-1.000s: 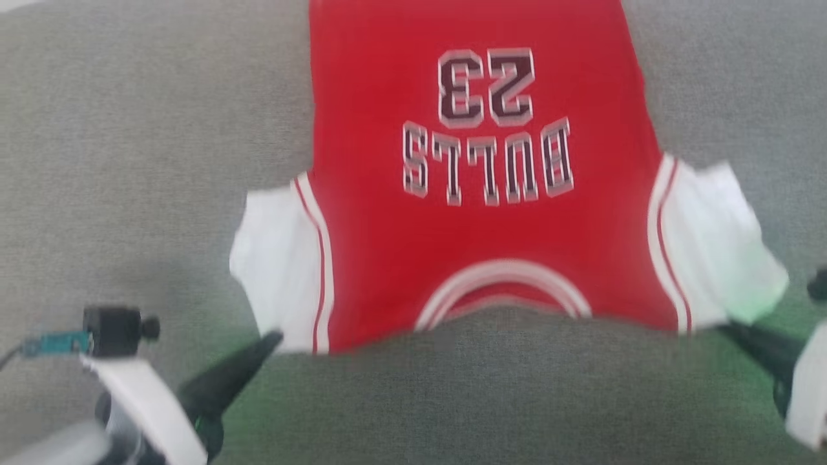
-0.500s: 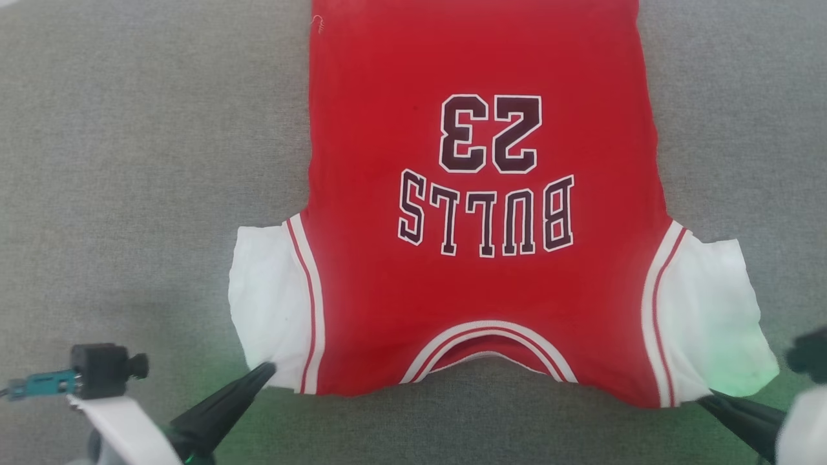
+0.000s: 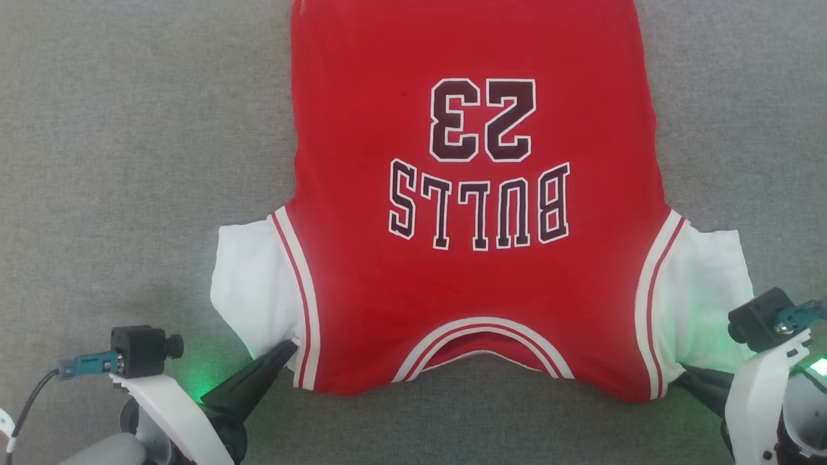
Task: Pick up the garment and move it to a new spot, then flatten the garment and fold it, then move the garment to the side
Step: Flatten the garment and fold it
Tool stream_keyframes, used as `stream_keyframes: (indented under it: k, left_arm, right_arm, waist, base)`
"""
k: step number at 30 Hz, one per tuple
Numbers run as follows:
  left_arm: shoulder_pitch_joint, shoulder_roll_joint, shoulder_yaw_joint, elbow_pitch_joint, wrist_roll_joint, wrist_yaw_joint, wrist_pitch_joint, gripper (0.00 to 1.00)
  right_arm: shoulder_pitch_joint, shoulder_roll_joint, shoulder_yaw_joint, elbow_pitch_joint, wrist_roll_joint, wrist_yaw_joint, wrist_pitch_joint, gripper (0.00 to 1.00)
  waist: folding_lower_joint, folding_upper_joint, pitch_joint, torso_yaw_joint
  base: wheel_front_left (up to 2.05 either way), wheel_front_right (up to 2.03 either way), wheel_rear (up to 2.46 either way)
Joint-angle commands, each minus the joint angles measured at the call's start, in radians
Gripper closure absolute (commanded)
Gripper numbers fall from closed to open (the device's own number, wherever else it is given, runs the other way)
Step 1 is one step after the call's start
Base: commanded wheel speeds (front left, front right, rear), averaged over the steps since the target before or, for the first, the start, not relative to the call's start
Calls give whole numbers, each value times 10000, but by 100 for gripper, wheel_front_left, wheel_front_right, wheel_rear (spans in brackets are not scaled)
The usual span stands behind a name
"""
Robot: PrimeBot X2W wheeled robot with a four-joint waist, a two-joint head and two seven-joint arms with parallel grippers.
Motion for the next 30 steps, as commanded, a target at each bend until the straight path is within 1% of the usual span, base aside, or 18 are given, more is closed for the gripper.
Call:
stream_keyframes:
  k: [1,2,3,5,9,12,15,18,20,22,24,25,28,30]
  left_arm:
    - [-85,-190,-27,192,44,28,3,100]
    - [-75,-242,-26,236,66,30,-3,100]
    - [-48,-293,6,236,83,30,-3,100]
    - [20,-341,88,158,133,28,-30,100]
    - [131,-379,282,-101,405,27,-64,100]
    - [150,-523,478,-326,659,16,-72,100]
    - [-9,-765,500,-507,1001,16,-76,100]
    - [-374,-1065,308,-640,1229,16,-78,100]
    - [-633,-1301,164,-690,1343,16,-78,100]
    - [-895,-1585,33,-731,1385,14,-79,100]
    - [-1211,-1917,-113,-727,1453,5,-79,100]
    - [-1411,-2240,-120,-730,1457,5,-80,100]
    - [-1642,-2567,-229,-744,1554,5,-78,100]
    - [-1684,-2653,-327,-736,1557,7,-69,100]
  right_arm:
    - [-104,195,197,512,-237,-133,-125,51]
    - [-115,178,177,469,-242,-145,-209,3]
    - [-80,114,190,298,-175,-144,-229,0]
    - [53,-32,-161,-148,-10,-144,-275,0]
    - [431,-377,-1465,-1620,587,-78,138,0]
    - [297,-651,-2685,-2668,1169,-72,840,0]
    - [-456,-888,-3742,-2939,1538,-72,1646,0]
    - [-1874,-1140,-4218,-2460,1415,-72,2416,0]
    - [-3188,-1190,-4165,-1785,1029,-72,2735,0]
    - [-4663,-1090,-3881,-869,336,-72,2918,0]
    - [-5975,-1165,-3638,144,-560,-74,3040,0]
    - [-7113,-1150,-3167,1078,-1348,-74,3230,0]
    - [-8712,-932,-2701,2389,-2108,-74,3622,0]
    - [-9620,-749,-2410,3104,-2494,-74,3835,0]
  waist:
    - [0,-1,32,-24]
    - [0,-1,40,-35]
    - [0,-1,45,-46]
    - [0,-1,31,-34]
    - [0,-1,6,114]
    - [0,-1,68,351]
    - [0,-1,219,723]
    - [0,-1,522,1217]
    - [0,-1,785,1520]
    - [0,-1,1051,1841]
    - [0,-1,1338,2290]
    - [0,-1,1611,2615]
    - [0,-1,2016,3028]
    - [0,-1,2216,3220]
  base:
    - [0,0,0]
    - [0,0,0]
    - [0,0,0]
    - [0,0,0]
    - [0,0,0]
    - [0,0,0]
    - [0,0,0]
    - [0,0,0]
    - [0,0,0]
    - [0,0,0]
    - [0,0,0]
    - [0,0,0]
    - [0,0,0]
    - [0,0,0]
